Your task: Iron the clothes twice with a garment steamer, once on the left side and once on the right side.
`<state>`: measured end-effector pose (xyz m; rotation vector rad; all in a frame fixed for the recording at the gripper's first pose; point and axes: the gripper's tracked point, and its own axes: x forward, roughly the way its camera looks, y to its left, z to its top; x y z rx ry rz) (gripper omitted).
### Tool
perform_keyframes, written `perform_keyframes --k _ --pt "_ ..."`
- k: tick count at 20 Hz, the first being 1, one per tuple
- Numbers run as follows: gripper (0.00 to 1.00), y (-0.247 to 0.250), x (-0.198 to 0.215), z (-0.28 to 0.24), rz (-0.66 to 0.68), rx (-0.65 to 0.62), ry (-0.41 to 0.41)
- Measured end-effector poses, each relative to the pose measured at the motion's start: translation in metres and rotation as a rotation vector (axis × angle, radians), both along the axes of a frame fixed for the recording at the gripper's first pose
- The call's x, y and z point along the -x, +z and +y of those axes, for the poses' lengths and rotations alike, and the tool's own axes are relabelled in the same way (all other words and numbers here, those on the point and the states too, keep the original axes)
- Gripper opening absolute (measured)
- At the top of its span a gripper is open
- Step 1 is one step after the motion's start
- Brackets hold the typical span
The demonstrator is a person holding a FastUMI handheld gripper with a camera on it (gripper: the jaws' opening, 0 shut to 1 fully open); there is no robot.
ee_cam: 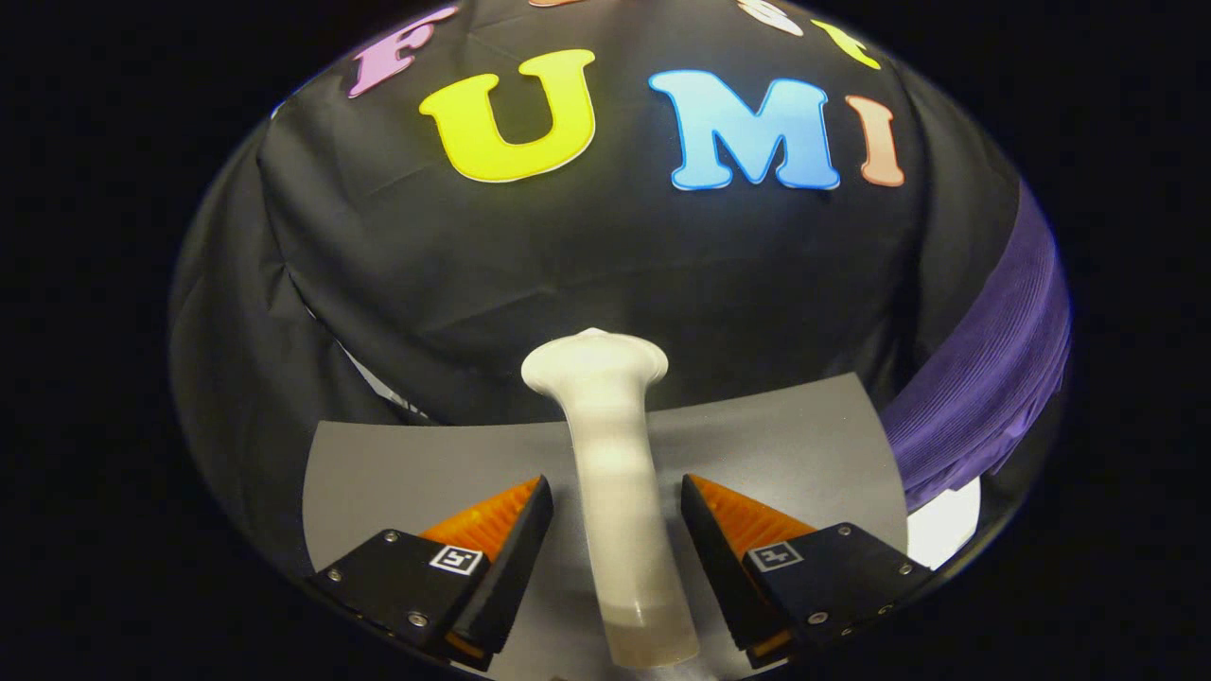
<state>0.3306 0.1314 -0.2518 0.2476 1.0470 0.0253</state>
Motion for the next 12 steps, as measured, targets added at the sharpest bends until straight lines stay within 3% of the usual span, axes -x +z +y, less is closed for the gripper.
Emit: perform_keyframes --k 3,6,12 --pt "0.74 0.002 -0.004 -0.004 -0.011 -0.018 -0.058" --pt "0.53 -0.002 -0.004 -0.008 -0.013 0.023 -0.04" --pt "0.42 -0.002 -0.001 -0.012 -0.06 0.068 -0.01"
